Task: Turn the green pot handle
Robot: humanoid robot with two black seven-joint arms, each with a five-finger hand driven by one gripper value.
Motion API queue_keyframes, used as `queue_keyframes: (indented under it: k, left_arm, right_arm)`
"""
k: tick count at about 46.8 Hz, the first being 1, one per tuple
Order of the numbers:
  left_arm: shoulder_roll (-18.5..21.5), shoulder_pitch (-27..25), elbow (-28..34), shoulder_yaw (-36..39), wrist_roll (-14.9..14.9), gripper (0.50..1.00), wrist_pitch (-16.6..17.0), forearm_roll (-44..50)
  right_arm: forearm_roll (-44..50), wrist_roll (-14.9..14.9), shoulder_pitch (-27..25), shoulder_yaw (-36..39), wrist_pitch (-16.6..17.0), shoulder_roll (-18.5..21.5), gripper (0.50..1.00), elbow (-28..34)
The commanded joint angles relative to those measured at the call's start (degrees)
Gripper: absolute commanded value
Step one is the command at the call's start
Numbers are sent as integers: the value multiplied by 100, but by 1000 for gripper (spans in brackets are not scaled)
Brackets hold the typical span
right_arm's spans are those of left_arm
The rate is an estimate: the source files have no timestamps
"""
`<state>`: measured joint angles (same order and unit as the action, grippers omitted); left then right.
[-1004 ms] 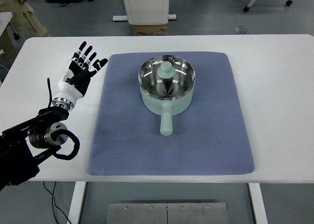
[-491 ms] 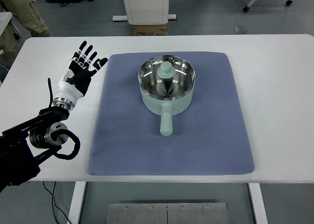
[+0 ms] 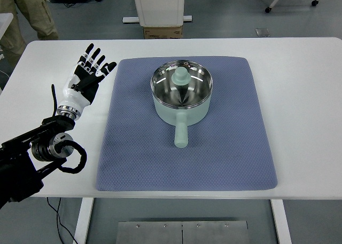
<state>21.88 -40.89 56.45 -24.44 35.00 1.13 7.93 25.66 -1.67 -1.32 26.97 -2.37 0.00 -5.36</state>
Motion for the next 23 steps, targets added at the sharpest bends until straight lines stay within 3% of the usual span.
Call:
queue_keyframes:
  k: [1, 23]
  left_arm:
    - [0, 2, -2, 1, 0, 1000, -87, -186]
    - [9, 29, -2, -105, 0, 1000, -412, -433]
  right_arm:
    - [0, 0, 0, 9, 0, 0, 1000, 0]
    - [0, 0, 0, 9, 0, 0, 1000, 0]
